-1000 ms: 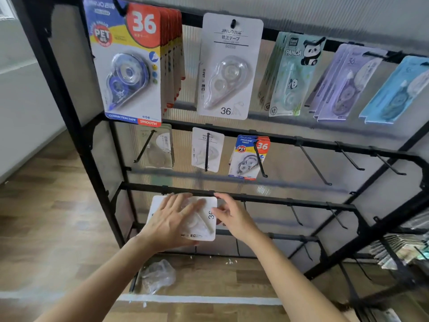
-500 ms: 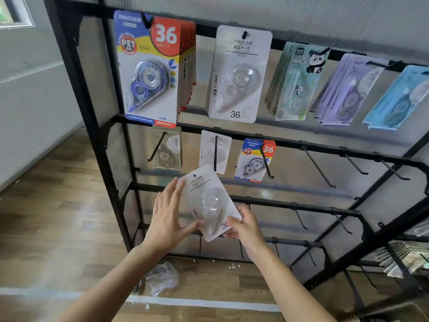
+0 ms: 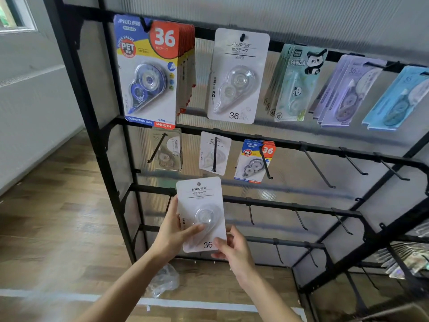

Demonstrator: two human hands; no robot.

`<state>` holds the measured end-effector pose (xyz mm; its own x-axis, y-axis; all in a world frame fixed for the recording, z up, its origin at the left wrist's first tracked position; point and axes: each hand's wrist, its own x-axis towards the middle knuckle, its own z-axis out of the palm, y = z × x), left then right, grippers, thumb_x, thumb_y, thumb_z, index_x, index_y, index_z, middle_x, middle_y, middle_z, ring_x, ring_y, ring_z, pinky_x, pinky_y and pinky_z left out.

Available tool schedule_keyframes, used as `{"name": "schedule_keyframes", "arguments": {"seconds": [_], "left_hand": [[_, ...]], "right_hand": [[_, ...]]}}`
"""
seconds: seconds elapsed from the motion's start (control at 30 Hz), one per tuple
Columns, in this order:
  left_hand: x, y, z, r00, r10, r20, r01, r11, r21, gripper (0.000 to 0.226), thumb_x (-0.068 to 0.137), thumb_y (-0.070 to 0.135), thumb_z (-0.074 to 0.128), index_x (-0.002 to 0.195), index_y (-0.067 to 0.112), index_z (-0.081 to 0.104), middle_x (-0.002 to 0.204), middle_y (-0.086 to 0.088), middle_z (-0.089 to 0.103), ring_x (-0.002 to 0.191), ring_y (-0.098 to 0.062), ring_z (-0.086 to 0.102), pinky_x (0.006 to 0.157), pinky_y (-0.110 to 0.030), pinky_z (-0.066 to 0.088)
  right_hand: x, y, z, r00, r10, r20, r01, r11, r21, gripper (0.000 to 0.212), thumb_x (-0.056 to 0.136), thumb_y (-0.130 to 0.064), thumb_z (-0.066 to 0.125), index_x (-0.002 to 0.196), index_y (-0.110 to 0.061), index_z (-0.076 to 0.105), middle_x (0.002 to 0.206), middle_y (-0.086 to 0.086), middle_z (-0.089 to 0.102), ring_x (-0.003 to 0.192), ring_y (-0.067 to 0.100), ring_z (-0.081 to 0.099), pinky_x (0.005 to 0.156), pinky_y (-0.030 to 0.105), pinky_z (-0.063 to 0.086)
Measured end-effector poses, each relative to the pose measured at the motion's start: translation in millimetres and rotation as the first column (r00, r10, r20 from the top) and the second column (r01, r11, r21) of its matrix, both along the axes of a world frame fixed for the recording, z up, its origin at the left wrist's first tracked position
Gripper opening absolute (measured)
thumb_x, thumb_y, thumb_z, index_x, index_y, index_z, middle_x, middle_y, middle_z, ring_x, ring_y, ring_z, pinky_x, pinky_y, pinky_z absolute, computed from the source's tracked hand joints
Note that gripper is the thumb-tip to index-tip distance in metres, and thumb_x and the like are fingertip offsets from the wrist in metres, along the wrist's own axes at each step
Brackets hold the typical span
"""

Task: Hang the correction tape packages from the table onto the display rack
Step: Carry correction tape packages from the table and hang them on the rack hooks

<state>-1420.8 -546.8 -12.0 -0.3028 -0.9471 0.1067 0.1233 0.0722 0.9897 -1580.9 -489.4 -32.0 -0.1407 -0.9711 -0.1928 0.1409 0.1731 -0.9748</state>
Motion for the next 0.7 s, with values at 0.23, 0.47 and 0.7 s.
{"name": "schedule_keyframes", "arguments": {"seconds": [0.23,0.47,0.7], "left_hand": [[2,-14,22,1.000,-0.024,0.010,0.025,0.999,-0.040,0.068,0.063,0.013,0.083,0.119,0.020,0.046,0.105,-0.007,0.070,0.096,-0.027,0.068,0.075,-0.035,0.056],[-14,-41,37,0.995,-0.080,0.061,0.084,0.994,-0.066,0.053,0.078,-0.008,0.069,0.116,0.021,0.046,0.109,-0.010,0.066,0.097,-0.025,0.065,0.072,-0.025,0.053],[-22,-52,22,0.993,-0.085,0.086,0.090,0.994,-0.062,0.053,0.078,-0.005,0.070,0.115,0.027,0.049,0.107,-0.003,0.067,0.099,-0.022,0.066,0.077,-0.032,0.056]], "right_hand": [[-23,-7,15,0.926,-0.114,-0.361,0.035,0.976,-0.217,0.012,0.090,-0.011,0.061,0.095,-0.021,0.056,0.091,-0.007,0.063,0.081,-0.004,0.061,0.074,0.013,0.047],[-62,-43,62,0.500,-0.631,-0.593,0.242,0.759,-0.604,0.026,0.092,-0.010,0.058,0.116,-0.002,0.056,0.112,0.009,0.061,0.101,0.013,0.053,0.078,0.001,0.035],[-75,-70,86,0.366,-0.620,-0.694,0.061,0.760,-0.647,0.033,0.088,-0.008,0.062,0.118,0.002,0.054,0.115,0.016,0.059,0.103,0.027,0.057,0.080,0.028,0.046]]}}
